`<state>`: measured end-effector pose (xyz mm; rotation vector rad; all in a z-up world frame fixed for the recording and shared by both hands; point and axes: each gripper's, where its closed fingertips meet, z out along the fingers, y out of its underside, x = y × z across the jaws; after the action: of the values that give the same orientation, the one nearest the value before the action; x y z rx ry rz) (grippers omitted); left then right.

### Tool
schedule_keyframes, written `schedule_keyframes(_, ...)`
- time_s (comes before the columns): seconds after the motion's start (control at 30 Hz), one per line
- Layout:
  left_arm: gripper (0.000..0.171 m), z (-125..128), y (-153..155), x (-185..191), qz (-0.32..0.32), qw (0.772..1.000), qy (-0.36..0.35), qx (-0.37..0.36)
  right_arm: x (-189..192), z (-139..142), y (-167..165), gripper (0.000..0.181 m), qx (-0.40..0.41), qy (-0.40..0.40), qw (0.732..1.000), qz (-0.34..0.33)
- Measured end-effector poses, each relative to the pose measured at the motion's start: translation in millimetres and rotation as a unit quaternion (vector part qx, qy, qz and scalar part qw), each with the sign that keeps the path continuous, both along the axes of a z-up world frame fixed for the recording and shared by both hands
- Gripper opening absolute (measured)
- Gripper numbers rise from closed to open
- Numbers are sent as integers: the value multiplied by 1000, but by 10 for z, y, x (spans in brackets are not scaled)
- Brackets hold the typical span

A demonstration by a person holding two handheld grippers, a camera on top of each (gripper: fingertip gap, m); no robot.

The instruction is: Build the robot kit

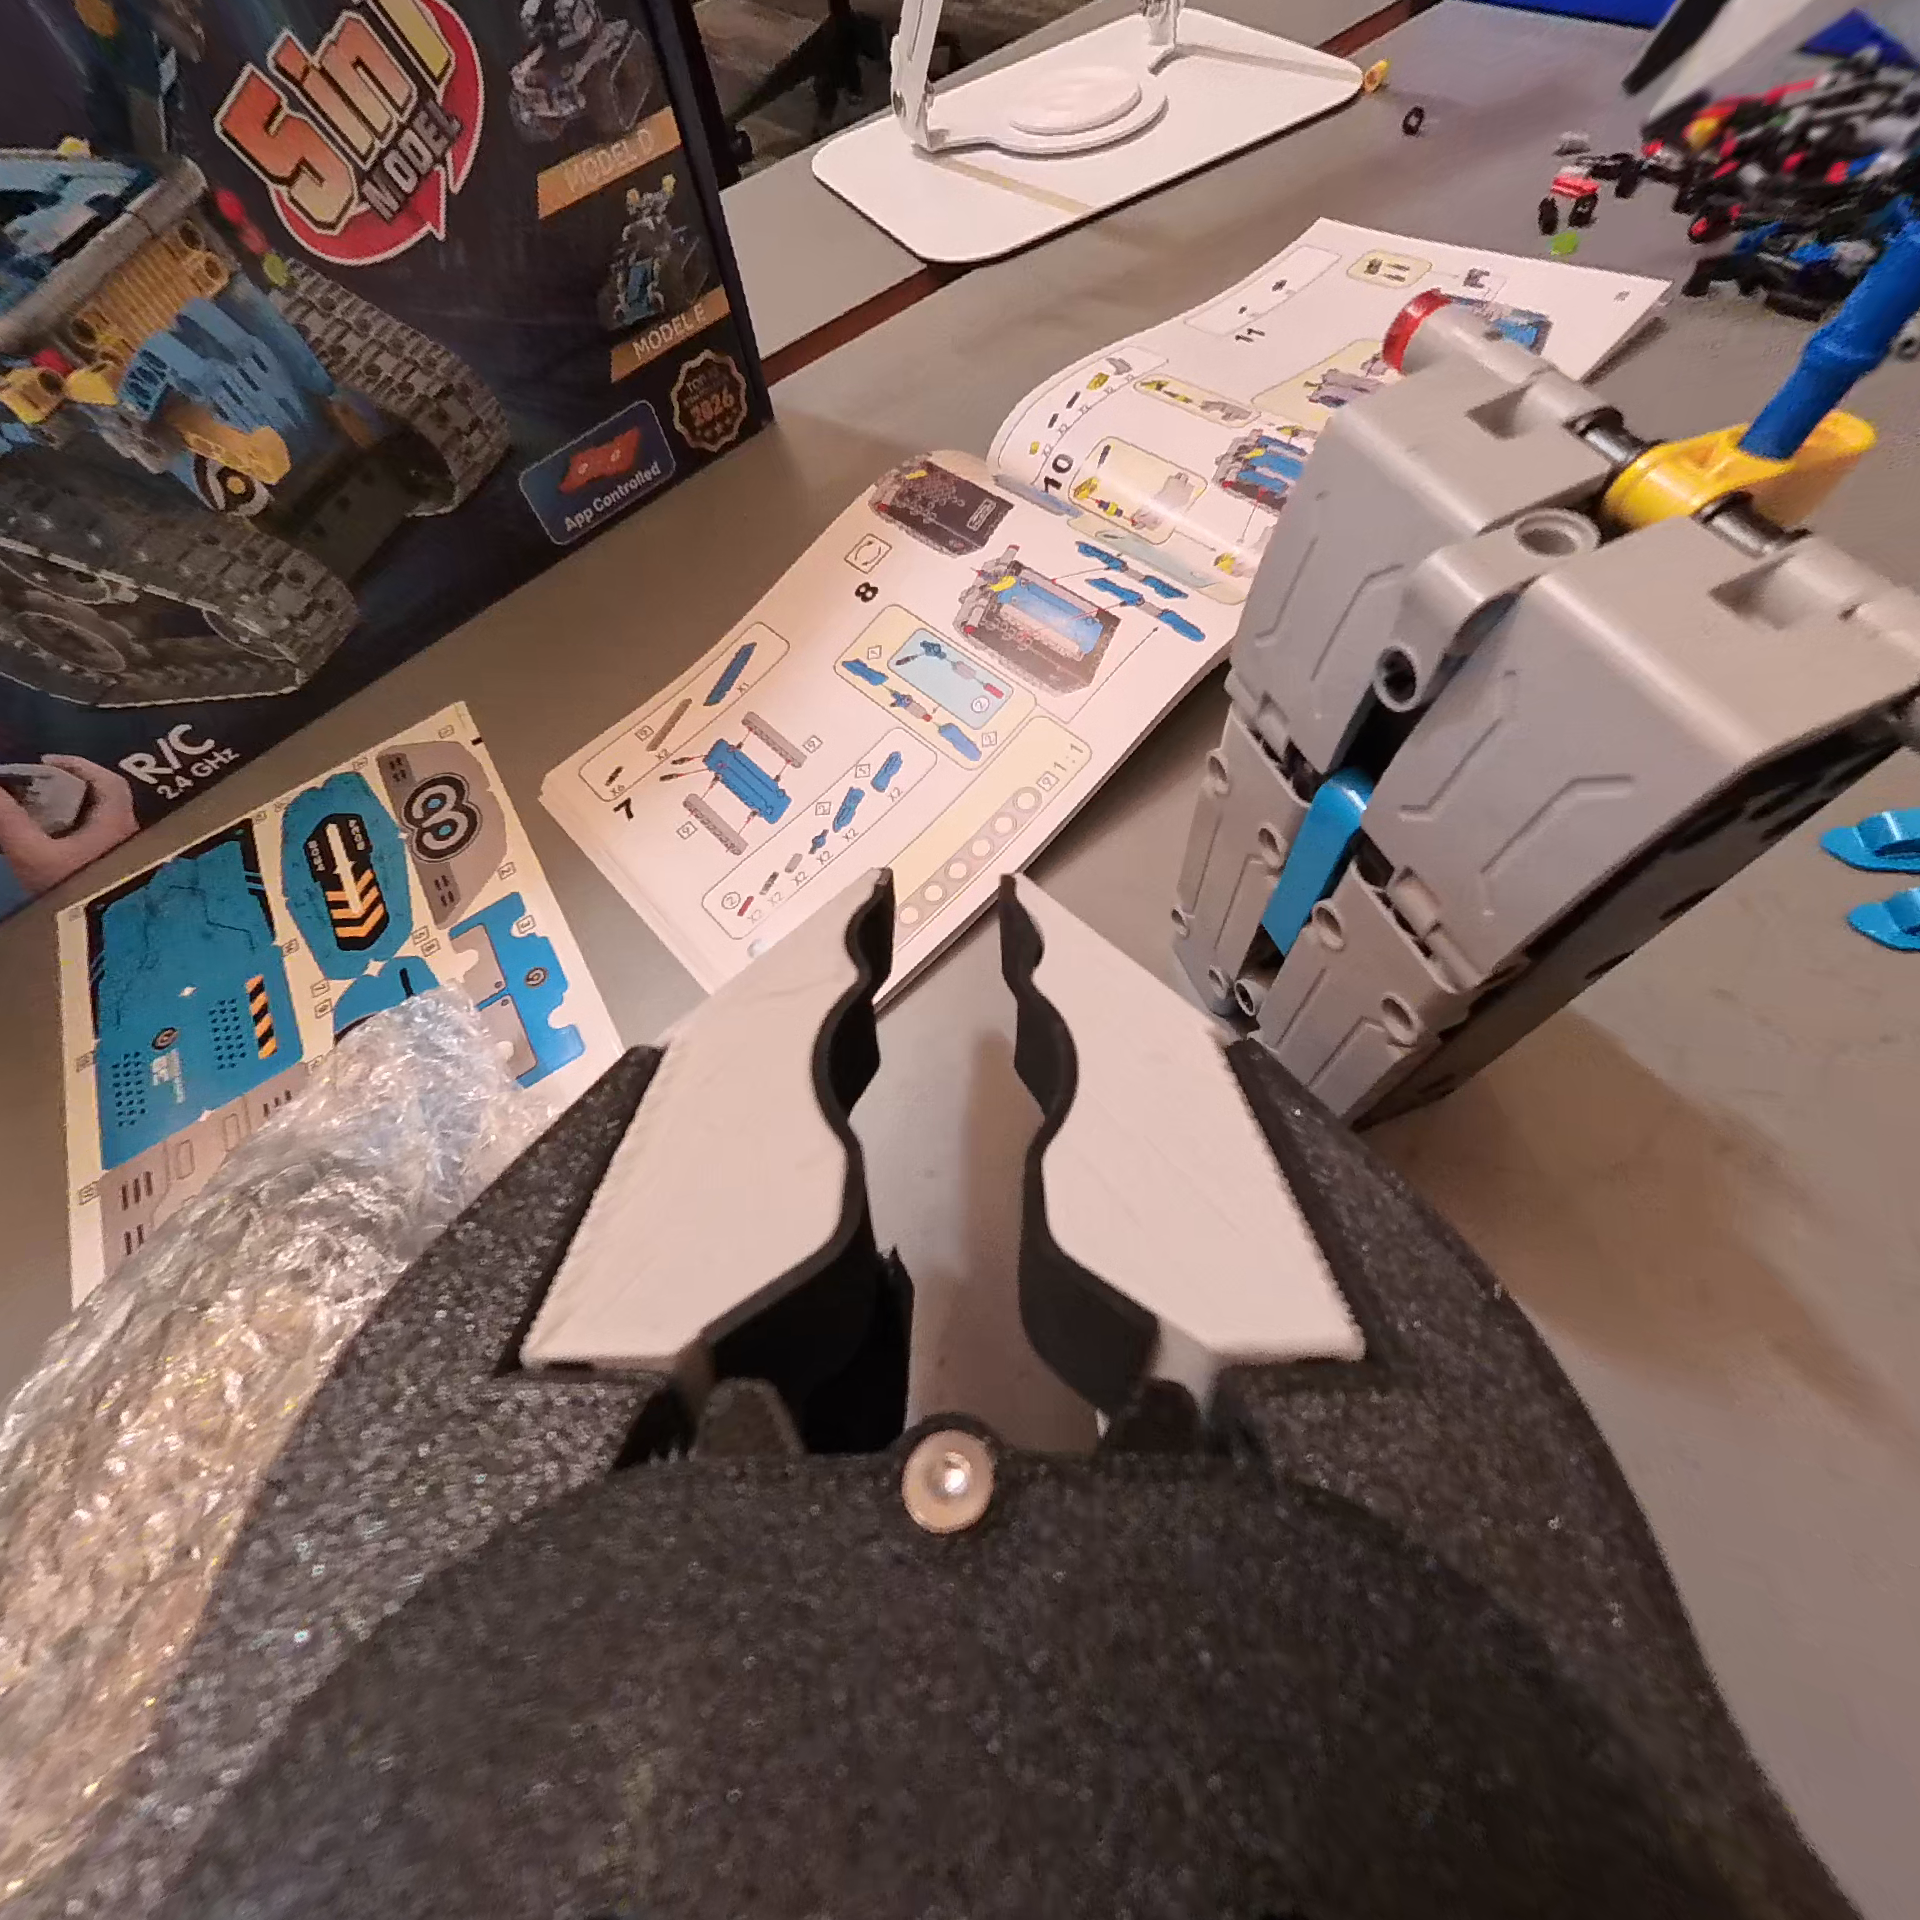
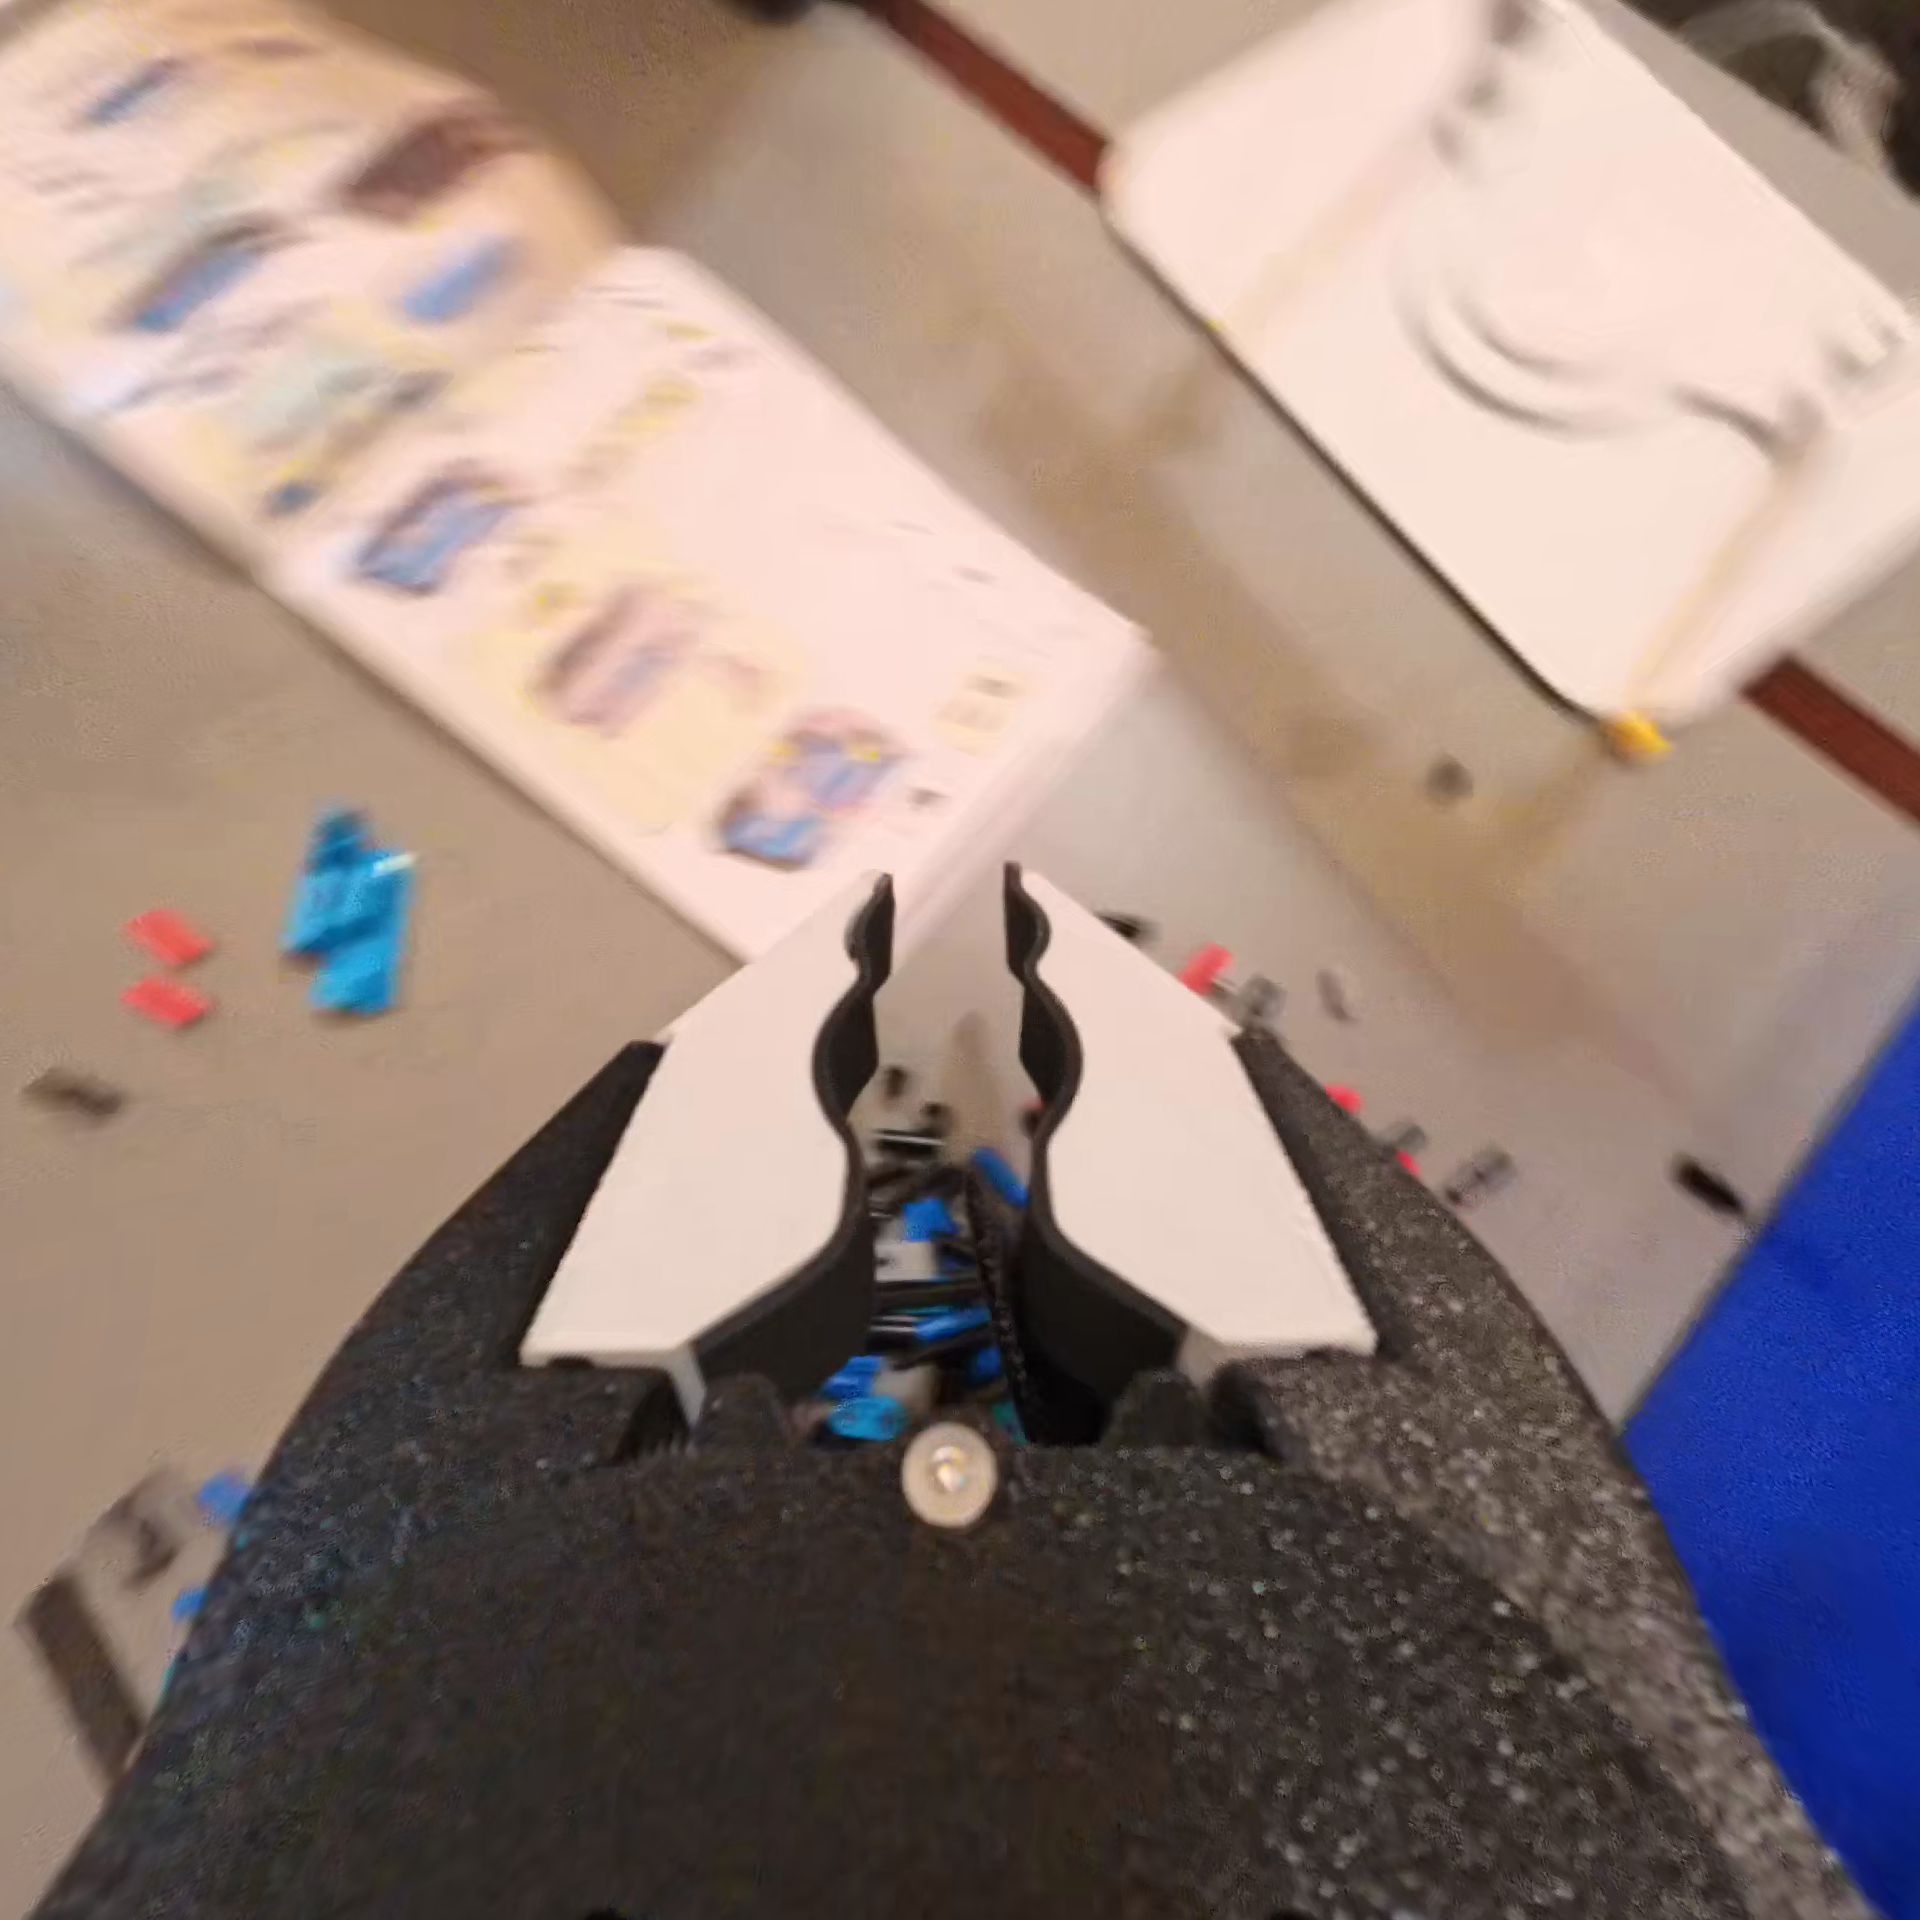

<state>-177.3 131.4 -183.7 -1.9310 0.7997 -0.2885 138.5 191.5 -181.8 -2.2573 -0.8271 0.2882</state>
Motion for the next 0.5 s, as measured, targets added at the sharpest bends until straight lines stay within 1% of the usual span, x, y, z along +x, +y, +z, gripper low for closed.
schedule_keyframes(0.03,20,0,-1,2,0,1000,0,0,152,-68,94,26,-9,9,999,-39)
schedule_keyframes(0.1,20,-1,-1,2,-1,1000,-1,-1,303,-195,179,28,-13,-7,997,-69)
schedule_keyframes(0.2,20,2,-2,0,-1,1000,-2,-2,353,-292,283,30,-2,-46,996,-81)
schedule_keyframes(0.3,19,5,-6,3,-2,1000,-2,0,323,-344,344,22,-14,-42,996,-82)
schedule_keyframes(0.5,20,3,-6,6,-2,1000,-2,0,323,-366,319,21,-25,-35,996,-77)
